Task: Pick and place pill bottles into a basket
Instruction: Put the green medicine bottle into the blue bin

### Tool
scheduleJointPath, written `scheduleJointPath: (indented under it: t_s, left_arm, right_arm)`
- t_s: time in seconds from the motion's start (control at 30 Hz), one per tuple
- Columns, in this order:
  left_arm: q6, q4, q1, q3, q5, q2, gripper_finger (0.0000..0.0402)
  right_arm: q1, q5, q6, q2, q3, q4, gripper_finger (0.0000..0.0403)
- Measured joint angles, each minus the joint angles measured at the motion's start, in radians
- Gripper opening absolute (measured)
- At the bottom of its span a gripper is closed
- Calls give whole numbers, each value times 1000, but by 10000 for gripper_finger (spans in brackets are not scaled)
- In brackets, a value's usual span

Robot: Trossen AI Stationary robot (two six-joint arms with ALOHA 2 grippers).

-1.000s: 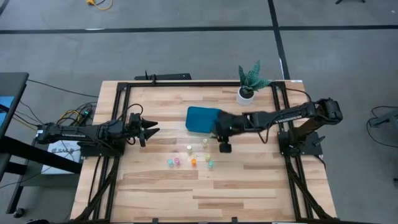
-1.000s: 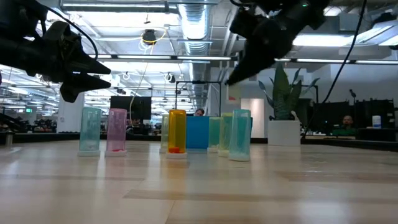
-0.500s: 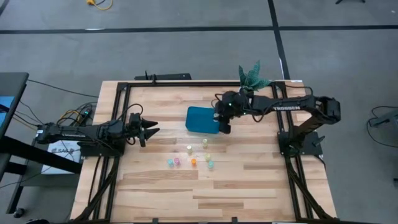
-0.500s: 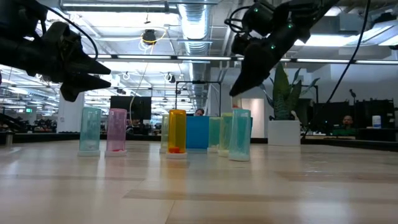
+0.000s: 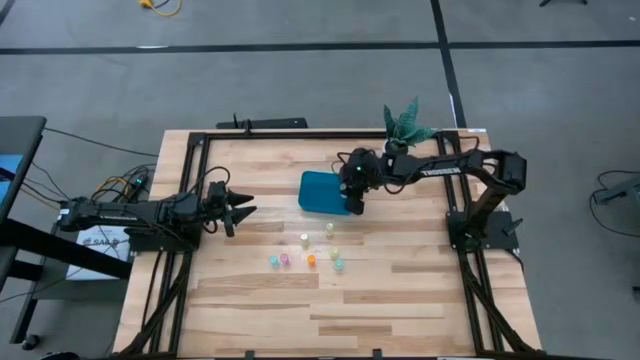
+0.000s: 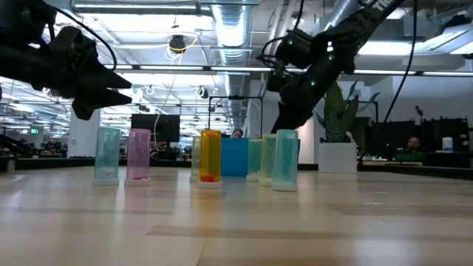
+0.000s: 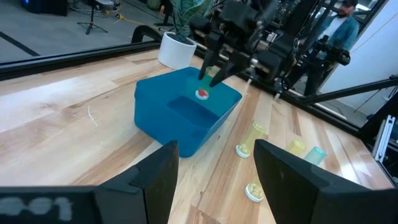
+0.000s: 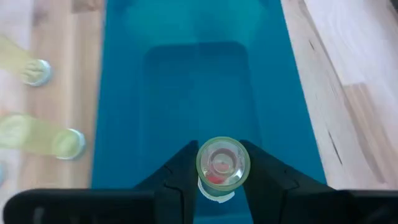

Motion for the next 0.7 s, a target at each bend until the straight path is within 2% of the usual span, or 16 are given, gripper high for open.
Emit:
scheduleJointPath:
  t_s: [0.33, 0.7]
  left_arm:
    - [9, 0, 0, 0, 0, 0, 199]
    - [14, 0, 0, 0, 0, 0, 199]
  right_arm:
    - [-75, 0, 60, -2, 0, -1, 104]
    - [-78, -2, 61, -2, 0, -1, 178]
